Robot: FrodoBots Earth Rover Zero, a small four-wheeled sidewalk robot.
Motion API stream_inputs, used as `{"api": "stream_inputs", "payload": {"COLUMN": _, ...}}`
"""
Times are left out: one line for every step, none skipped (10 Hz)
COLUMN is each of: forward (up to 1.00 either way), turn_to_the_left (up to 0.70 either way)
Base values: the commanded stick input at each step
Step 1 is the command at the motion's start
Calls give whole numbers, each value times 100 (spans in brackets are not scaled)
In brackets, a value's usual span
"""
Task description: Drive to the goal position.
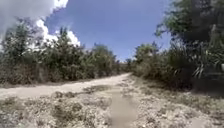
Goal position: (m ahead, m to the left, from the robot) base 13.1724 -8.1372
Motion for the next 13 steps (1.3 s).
{"api": "stream_inputs", "payload": {"forward": 50, "turn_to_the_left": 0}}
{"api": "stream_inputs", "payload": {"forward": 50, "turn_to_the_left": 0}}
{"api": "stream_inputs", "payload": {"forward": 50, "turn_to_the_left": 0}}
{"api": "stream_inputs", "payload": {"forward": 50, "turn_to_the_left": 0}}
{"api": "stream_inputs", "payload": {"forward": 50, "turn_to_the_left": 0}}
{"api": "stream_inputs", "payload": {"forward": 50, "turn_to_the_left": 0}}
{"api": "stream_inputs", "payload": {"forward": 47, "turn_to_the_left": 0}}
{"api": "stream_inputs", "payload": {"forward": 48, "turn_to_the_left": 0}}
{"api": "stream_inputs", "payload": {"forward": 50, "turn_to_the_left": 0}}
{"api": "stream_inputs", "payload": {"forward": 50, "turn_to_the_left": 0}}
{"api": "stream_inputs", "payload": {"forward": 50, "turn_to_the_left": 0}}
{"api": "stream_inputs", "payload": {"forward": 50, "turn_to_the_left": 0}}
{"api": "stream_inputs", "payload": {"forward": 50, "turn_to_the_left": 0}}
